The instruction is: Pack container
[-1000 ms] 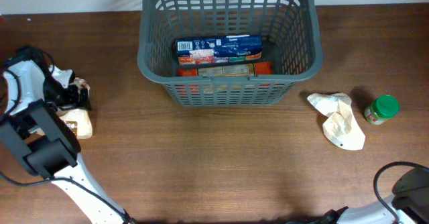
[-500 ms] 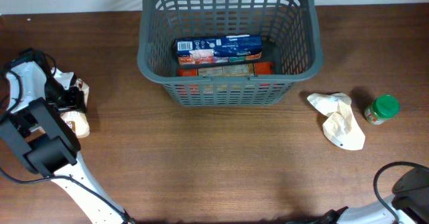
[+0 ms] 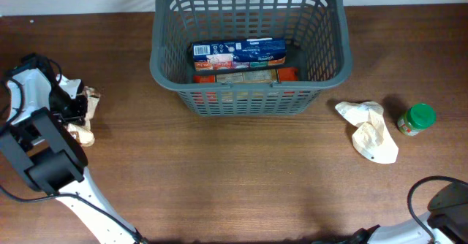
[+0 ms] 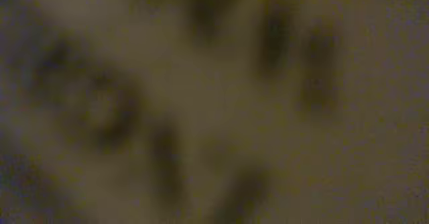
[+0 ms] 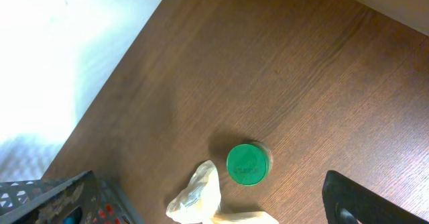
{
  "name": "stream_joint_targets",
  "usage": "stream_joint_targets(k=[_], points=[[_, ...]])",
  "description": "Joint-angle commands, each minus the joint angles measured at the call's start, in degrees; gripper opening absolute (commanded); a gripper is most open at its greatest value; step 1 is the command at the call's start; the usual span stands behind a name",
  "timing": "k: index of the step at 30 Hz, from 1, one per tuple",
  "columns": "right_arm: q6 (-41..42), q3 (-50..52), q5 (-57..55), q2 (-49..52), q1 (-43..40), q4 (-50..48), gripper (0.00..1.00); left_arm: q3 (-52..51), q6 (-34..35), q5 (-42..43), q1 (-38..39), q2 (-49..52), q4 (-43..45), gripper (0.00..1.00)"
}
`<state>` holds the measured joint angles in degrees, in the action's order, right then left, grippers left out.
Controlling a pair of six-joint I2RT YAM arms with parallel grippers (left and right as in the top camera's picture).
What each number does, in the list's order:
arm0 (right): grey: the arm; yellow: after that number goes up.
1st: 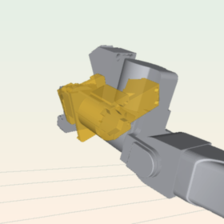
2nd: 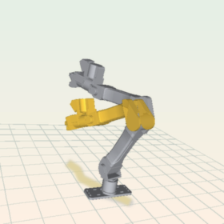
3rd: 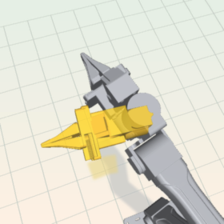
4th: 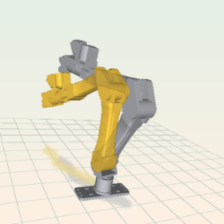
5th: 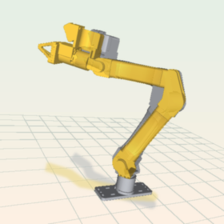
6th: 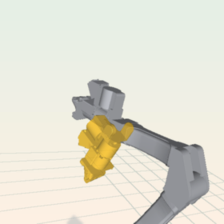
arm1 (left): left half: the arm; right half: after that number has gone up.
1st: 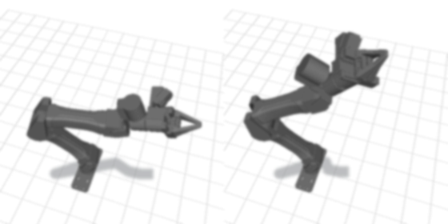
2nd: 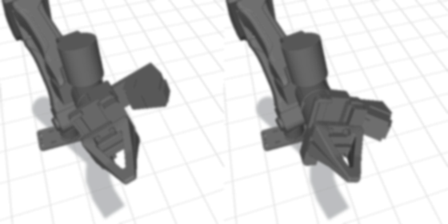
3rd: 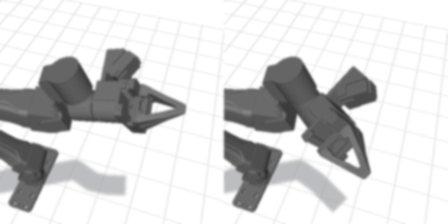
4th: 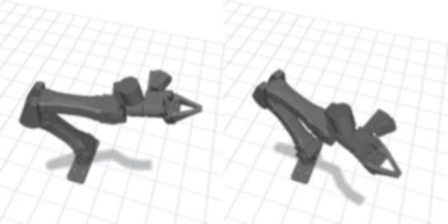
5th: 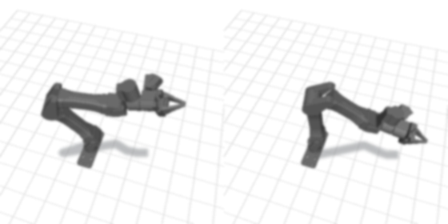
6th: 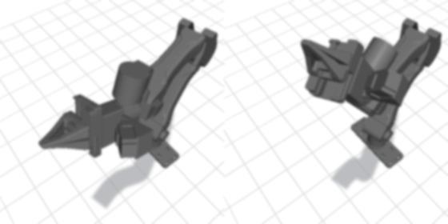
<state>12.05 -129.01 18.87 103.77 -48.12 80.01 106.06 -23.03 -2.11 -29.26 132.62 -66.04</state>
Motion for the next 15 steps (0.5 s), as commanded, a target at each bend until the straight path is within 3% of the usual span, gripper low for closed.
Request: stream_joint_targets(k=[1,8,15], points=[[0.4,-0.4,-0.3,0.0,0.1,0.0,0.99,-3.2,-0.2,0.9,0.0,2.8,-0.8,0.02],[0.4,-0.4,-0.3,0.0,0.1,0.0,0.99,-0.1,-0.2,0.9,1.2,2.7,-3.8,0.02],[0.4,-0.4,-0.3,0.0,0.1,0.0,0.99,17.4,-0.2,2.6,1.4,2.6,-16.7,0.02]])
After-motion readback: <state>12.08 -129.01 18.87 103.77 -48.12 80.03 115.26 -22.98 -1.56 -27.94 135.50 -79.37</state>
